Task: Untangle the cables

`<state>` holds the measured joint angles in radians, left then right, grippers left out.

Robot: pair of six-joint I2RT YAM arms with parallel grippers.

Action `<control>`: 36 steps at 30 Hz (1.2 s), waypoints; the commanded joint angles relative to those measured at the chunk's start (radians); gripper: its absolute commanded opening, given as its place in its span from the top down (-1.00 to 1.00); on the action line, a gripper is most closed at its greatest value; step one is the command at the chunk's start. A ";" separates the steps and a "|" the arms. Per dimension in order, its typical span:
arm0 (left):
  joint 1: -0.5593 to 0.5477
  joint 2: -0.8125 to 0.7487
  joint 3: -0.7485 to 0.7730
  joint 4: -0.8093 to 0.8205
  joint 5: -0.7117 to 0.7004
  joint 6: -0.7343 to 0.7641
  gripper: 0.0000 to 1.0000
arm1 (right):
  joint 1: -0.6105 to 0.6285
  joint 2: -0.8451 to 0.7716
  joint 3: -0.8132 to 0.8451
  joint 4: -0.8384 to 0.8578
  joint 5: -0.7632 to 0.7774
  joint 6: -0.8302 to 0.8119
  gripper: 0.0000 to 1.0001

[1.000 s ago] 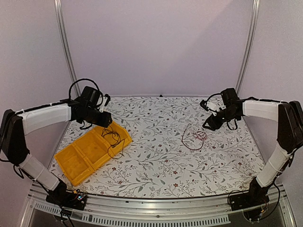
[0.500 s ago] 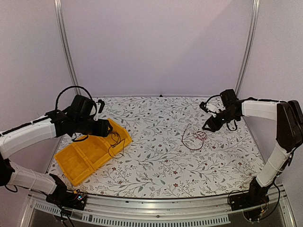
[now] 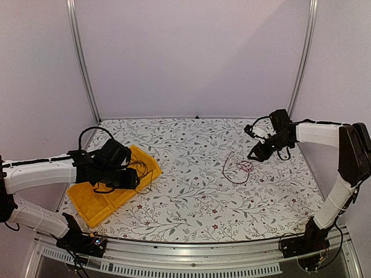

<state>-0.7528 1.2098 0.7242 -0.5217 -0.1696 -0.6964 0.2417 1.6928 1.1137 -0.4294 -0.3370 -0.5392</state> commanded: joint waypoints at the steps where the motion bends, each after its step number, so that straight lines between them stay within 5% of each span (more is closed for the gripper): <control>1: -0.011 0.052 -0.015 0.017 -0.029 -0.024 0.08 | -0.004 0.013 0.024 -0.015 -0.020 -0.007 -0.16; 10: -0.012 0.131 -0.011 0.052 -0.057 0.003 0.39 | -0.005 0.014 0.024 -0.016 -0.022 -0.010 -0.16; 18: -0.011 0.122 0.013 0.070 -0.071 0.040 0.99 | -0.005 0.017 0.028 -0.023 -0.023 -0.011 -0.16; 36: 0.115 0.237 0.211 0.042 -0.285 0.339 1.00 | -0.005 0.015 0.026 -0.026 -0.020 -0.012 -0.16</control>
<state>-0.6785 1.3975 0.9054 -0.4873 -0.3801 -0.4549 0.2417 1.6993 1.1194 -0.4488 -0.3504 -0.5407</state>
